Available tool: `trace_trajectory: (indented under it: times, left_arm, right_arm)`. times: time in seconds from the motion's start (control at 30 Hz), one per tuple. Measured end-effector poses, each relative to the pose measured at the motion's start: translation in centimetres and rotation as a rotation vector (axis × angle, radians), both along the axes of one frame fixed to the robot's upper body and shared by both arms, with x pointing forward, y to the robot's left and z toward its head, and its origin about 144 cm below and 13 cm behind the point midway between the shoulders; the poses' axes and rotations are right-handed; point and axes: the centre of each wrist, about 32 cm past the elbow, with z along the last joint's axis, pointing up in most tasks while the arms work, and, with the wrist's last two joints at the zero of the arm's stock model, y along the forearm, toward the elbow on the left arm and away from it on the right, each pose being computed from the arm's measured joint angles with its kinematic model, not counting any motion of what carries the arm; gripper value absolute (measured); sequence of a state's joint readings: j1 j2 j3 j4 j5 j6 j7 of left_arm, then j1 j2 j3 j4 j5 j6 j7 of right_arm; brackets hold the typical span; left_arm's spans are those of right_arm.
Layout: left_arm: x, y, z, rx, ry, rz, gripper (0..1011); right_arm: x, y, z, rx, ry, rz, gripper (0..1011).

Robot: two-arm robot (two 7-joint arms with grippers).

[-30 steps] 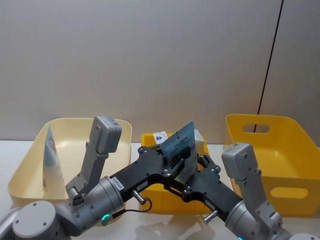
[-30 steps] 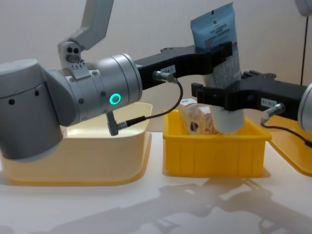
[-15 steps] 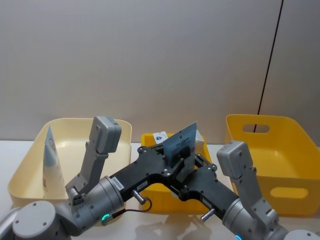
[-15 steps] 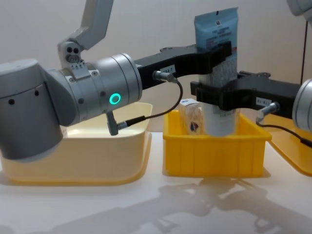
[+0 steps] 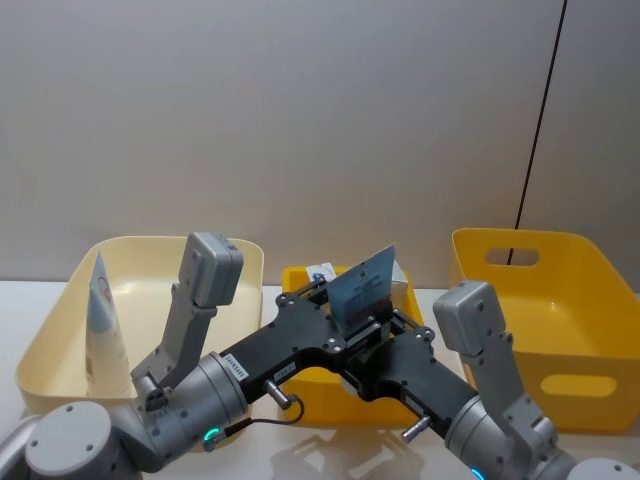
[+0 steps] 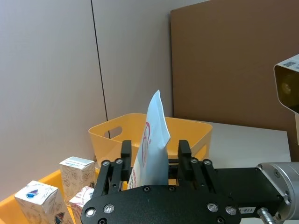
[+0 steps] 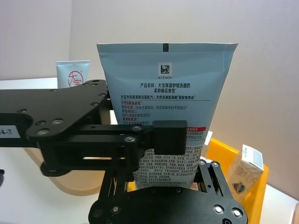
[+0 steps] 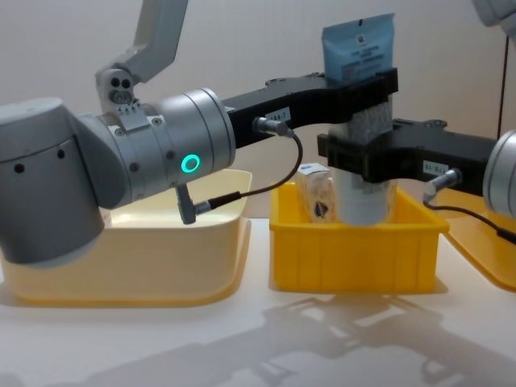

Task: Bimanual collaborative sorting of washing and personal care products

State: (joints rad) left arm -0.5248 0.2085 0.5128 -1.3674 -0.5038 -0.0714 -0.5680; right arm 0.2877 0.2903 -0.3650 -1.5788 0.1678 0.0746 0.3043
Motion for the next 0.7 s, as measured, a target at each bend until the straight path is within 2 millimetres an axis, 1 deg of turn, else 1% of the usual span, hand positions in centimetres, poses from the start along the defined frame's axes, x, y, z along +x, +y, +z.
trace_trajectory:
  times: [0.03, 0.2, 0.23, 0.27, 0.33, 0.37, 0.4, 0.43, 0.47, 0.7]
  left_arm:
    - [0.0, 0.0, 0.0, 0.000, 0.000, 0.000, 611]
    - [0.0, 0.0, 0.0, 0.000, 0.000, 0.000, 782]
    - [0.0, 0.0, 0.0, 0.000, 0.000, 0.000, 782]
    - [0.0, 0.0, 0.0, 0.000, 0.000, 0.000, 834]
    - [0.0, 0.0, 0.0, 0.000, 0.000, 0.000, 872]
    - [0.0, 0.0, 0.0, 0.000, 0.000, 0.000, 924]
    - [0.0, 0.0, 0.0, 0.000, 0.000, 0.000, 955]
    - [0.0, 0.0, 0.0, 0.000, 0.000, 0.000, 955]
    - [0.0, 0.0, 0.0, 0.000, 0.000, 0.000, 996]
    - [0.0, 0.0, 0.0, 0.000, 0.000, 0.000, 1000]
  right_arm:
    - [0.0, 0.0, 0.0, 0.000, 0.000, -0.004, 629]
    - [-0.1, -0.2, 0.0, 0.005, 0.000, -0.038, 604]
    - [-0.1, -0.3, 0.0, 0.005, 0.000, -0.045, 593]
    - [-0.1, -0.3, 0.0, 0.006, -0.001, -0.051, 590]
    - [-0.1, -0.5, 0.0, 0.008, -0.004, -0.074, 583]
    - [-0.1, -0.6, 0.0, 0.008, -0.005, -0.083, 570]
    - [0.0, -0.8, 0.0, 0.010, -0.009, -0.100, 563]
    - [0.0, -0.9, 0.1, 0.011, -0.011, -0.110, 561]
    - [0.0, -1.0, 0.1, 0.014, -0.015, -0.127, 556]
    - [0.3, -2.0, 0.4, 0.029, -0.056, -0.208, 517]
